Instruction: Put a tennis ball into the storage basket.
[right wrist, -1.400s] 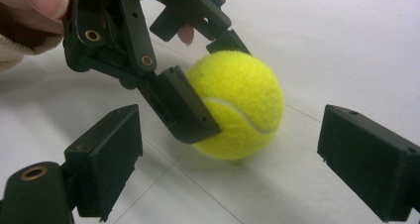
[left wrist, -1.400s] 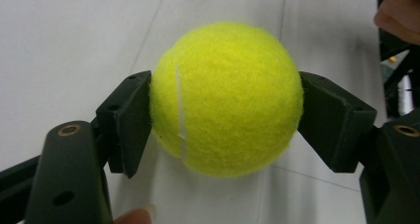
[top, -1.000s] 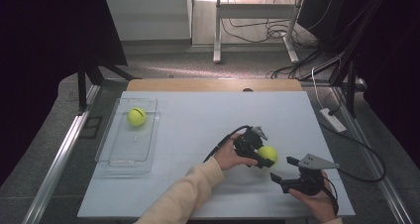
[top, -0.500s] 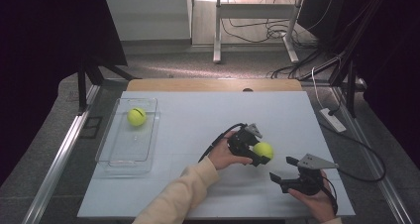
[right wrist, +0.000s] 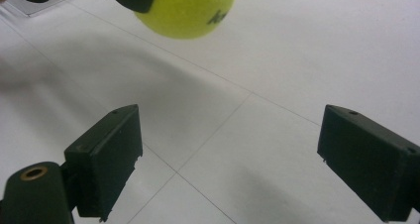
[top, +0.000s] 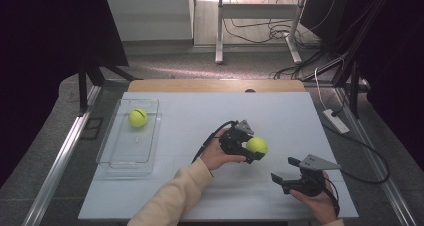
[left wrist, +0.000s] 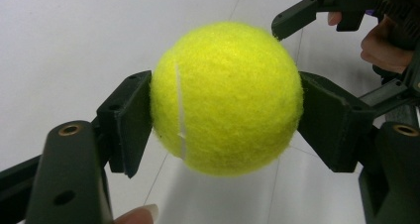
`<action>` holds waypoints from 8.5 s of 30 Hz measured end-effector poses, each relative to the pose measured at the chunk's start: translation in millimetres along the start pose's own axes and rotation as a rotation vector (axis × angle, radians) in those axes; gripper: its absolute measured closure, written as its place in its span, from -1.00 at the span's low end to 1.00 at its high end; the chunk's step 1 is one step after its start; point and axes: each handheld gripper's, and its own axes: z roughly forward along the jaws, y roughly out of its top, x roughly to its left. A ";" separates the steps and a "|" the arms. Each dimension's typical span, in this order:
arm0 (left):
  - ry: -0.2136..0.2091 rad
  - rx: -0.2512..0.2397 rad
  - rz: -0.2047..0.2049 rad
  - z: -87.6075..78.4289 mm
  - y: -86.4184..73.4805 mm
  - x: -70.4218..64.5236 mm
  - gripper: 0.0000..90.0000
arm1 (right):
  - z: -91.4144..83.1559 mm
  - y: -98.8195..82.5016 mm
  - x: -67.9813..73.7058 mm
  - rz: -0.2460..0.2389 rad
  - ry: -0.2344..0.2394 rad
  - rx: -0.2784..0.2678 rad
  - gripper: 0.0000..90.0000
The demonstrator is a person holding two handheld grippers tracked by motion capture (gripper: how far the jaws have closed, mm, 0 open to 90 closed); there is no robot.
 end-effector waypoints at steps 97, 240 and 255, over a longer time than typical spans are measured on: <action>0.220 -0.151 -0.056 -107.8 -45.2 30.6 -0.40 | 3.2 2.8 1.4 0.000 -0.008 0.002 -0.78; 0.663 -0.238 -0.412 -264.3 -166.6 84.7 -0.40 | 1.9 4.8 3.5 -0.010 -0.016 -0.010 -0.78; 0.676 -0.201 -0.460 -268.2 -178.6 93.6 -0.40 | 2.4 4.6 3.5 -0.009 -0.015 -0.007 -0.78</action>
